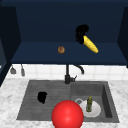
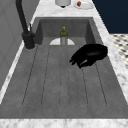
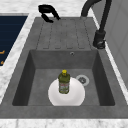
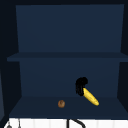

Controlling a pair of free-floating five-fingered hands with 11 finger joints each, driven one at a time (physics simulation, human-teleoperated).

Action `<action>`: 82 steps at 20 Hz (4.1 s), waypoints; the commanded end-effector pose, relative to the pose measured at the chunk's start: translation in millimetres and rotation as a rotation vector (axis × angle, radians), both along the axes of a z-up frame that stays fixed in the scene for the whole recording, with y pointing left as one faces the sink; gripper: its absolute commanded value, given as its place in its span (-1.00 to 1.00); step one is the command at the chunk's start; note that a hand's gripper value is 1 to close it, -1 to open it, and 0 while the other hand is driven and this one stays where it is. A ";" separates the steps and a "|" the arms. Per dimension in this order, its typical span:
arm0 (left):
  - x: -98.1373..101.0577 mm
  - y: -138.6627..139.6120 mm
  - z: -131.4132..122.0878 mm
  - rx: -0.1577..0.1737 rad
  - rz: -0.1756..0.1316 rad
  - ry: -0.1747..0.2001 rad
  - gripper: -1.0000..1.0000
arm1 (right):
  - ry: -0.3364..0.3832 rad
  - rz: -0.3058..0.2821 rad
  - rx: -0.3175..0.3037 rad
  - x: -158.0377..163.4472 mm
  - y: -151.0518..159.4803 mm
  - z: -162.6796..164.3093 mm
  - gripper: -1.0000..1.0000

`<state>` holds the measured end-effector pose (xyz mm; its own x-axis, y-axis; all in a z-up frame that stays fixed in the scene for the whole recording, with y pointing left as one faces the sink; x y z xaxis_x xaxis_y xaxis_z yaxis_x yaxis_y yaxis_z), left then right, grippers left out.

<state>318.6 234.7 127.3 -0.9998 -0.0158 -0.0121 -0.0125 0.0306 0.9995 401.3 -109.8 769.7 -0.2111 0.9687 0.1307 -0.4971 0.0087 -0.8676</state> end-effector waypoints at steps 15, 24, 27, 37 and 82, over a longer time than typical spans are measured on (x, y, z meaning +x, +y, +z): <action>0.0 0.0 0.0 0.000 0.000 0.000 0.00 | -0.119 -0.003 -0.101 133.8 20.9 -79.0 1.00; 0.0 0.0 0.0 0.000 0.000 0.000 0.00 | -0.154 0.001 -0.151 186.1 47.4 -126.3 1.00; 0.0 0.0 0.0 0.000 0.000 0.000 0.00 | -0.137 -0.045 -0.178 195.0 63.2 -141.7 1.00; 0.0 0.0 0.0 0.000 0.000 0.000 0.00 | -0.281 -0.085 -0.201 149.1 69.8 -161.5 1.00; 0.0 0.0 0.0 0.000 0.000 0.000 0.00 | -0.564 0.243 0.233 140.8 32.9 -159.9 -1.00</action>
<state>318.6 234.7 127.3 -0.9998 -0.0158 -0.0121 -0.0125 0.0306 0.9995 535.0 -81.3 602.5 -0.5320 0.8416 0.0930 0.0678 0.1518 -0.9861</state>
